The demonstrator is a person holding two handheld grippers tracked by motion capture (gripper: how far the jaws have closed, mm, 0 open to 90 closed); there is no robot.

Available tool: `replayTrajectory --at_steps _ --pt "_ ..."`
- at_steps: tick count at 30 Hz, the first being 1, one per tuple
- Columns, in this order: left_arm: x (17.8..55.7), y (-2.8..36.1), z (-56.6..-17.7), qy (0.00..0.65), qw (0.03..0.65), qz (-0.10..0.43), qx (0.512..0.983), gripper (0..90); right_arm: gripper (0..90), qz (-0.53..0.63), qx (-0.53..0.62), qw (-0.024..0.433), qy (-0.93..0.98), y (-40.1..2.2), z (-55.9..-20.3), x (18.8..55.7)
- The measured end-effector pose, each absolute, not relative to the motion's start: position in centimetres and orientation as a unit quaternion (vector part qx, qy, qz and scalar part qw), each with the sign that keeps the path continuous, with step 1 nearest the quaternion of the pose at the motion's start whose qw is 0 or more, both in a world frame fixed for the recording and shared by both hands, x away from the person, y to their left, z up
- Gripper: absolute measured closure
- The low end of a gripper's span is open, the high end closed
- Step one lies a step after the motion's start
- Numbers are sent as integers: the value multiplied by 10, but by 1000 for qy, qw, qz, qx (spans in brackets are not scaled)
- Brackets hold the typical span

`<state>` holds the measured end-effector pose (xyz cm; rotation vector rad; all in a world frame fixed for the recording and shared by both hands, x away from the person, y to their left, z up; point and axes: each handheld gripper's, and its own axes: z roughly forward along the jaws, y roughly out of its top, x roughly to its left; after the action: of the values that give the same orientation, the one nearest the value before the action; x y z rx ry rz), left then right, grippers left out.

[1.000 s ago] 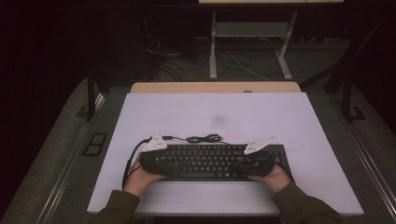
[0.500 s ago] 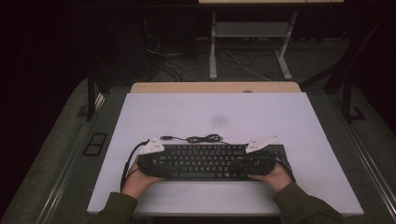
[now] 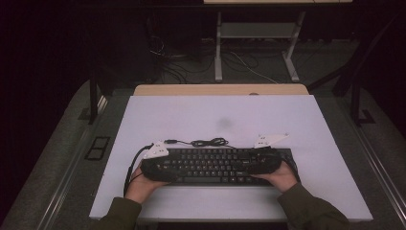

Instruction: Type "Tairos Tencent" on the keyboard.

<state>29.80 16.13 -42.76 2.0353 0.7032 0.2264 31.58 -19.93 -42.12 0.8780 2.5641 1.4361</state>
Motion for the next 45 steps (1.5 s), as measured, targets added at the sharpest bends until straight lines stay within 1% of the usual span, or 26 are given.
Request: replayTrajectory --at_steps 2,9,10,12,14,15,18,19,20,22,23,26,29,32,45 --pt "298 161 -428 288 467 93 831 338 436 472 286 37 833 -197 -421 319" --pt "299 162 -428 288 464 92 833 424 363 481 292 39 826 -193 -419 325" --pt "299 162 -428 289 463 93 833 460 346 484 290 38 825 -191 -419 326" --pt "299 163 -428 290 461 95 833 475 335 485 289 42 824 -189 -419 327" --pt "299 165 -428 292 458 98 834 526 331 488 283 43 825 -185 -418 329" --pt "299 165 -428 293 459 98 833 526 329 488 283 43 825 -185 -418 329" --pt "300 167 -427 293 457 102 834 588 325 490 282 41 824 -182 -417 330" --pt "300 167 -427 294 458 102 833 615 323 491 282 42 823 -181 -417 331" --pt "301 168 -426 293 456 104 834 668 320 490 281 42 824 -179 -417 331" --pt "302 169 -427 295 453 106 835 739 318 490 282 41 824 -177 -418 331" --pt "303 170 -427 294 453 105 835 739 318 490 282 41 824 -177 -418 331" --pt "303 173 -428 296 449 98 837 826 314 488 284 42 824 -176 -418 332" --pt "305 175 -430 297 440 94 842 887 313 488 285 43 824 -176 -418 331" --pt "306 176 -430 299 429 97 847 887 313 489 286 45 823 -176 -418 331" --pt "307 174 -434 300 420 74 853 887 313 493 283 42 822 -173 -417 331"
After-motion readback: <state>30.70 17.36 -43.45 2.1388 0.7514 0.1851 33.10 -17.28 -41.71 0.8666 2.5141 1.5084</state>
